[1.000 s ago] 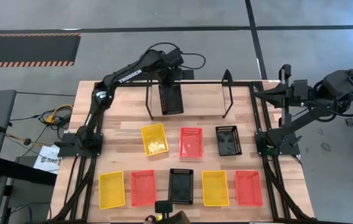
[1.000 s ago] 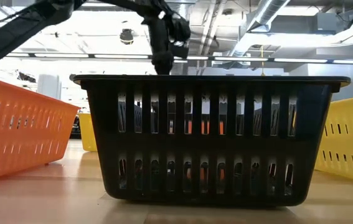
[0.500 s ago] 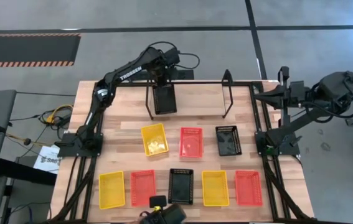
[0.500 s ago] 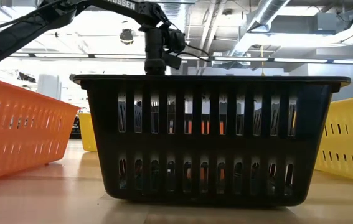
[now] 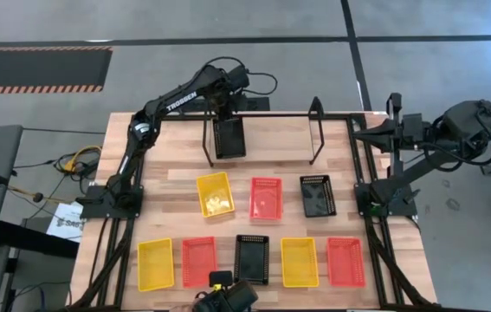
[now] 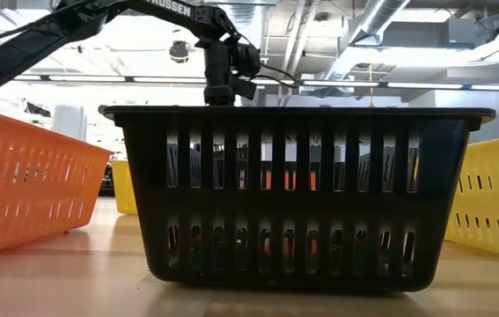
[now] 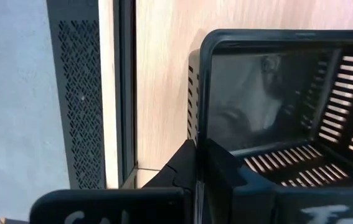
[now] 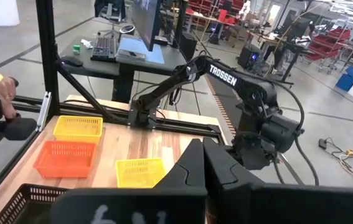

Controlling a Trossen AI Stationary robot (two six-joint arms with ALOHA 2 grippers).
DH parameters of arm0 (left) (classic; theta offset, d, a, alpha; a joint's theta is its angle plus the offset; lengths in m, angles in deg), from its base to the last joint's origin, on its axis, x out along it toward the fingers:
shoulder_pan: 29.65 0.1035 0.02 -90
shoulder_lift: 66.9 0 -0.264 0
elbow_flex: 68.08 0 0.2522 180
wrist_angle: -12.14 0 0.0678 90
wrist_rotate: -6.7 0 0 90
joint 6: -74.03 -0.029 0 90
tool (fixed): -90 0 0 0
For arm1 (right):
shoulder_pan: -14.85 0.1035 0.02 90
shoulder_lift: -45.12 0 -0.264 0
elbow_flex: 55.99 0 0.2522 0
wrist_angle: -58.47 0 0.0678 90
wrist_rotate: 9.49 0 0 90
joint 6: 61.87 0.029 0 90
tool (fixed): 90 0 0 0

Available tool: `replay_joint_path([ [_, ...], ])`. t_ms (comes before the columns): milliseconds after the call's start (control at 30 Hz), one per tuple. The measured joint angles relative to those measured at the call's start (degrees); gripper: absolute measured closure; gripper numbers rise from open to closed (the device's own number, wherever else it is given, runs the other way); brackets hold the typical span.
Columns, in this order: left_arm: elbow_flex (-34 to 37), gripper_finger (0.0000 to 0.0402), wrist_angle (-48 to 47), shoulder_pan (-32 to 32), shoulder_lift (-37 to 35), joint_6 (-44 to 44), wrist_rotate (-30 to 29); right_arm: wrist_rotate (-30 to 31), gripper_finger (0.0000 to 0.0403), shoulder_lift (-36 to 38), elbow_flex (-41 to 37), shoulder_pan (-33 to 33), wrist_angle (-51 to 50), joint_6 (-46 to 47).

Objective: Stack baskets on shelf by color
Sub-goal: Put the left black bin on the shelf

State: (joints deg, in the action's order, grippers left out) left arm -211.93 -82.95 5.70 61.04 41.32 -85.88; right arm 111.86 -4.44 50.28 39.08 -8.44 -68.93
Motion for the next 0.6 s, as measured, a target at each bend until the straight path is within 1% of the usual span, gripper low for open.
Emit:
replay_joint_path([
  [133,0.1,0.0401,-1.4,-0.2,2.7,-0.1,-0.3,0.0,0.0402,0.0,0.0,0.0,0.0,0.0],
  [267,0.1,0.0401,-1.6,-0.9,5.3,-0.7,-2.8,0.0,0.0402,0.0,0.0,0.0,0.0,0.0],
  [600,0.1,0.0401,0.5,-0.7,7.1,-2.0,-3.8,0.0,0.0402,0.0,0.0,0.0,-0.7,0.6],
])
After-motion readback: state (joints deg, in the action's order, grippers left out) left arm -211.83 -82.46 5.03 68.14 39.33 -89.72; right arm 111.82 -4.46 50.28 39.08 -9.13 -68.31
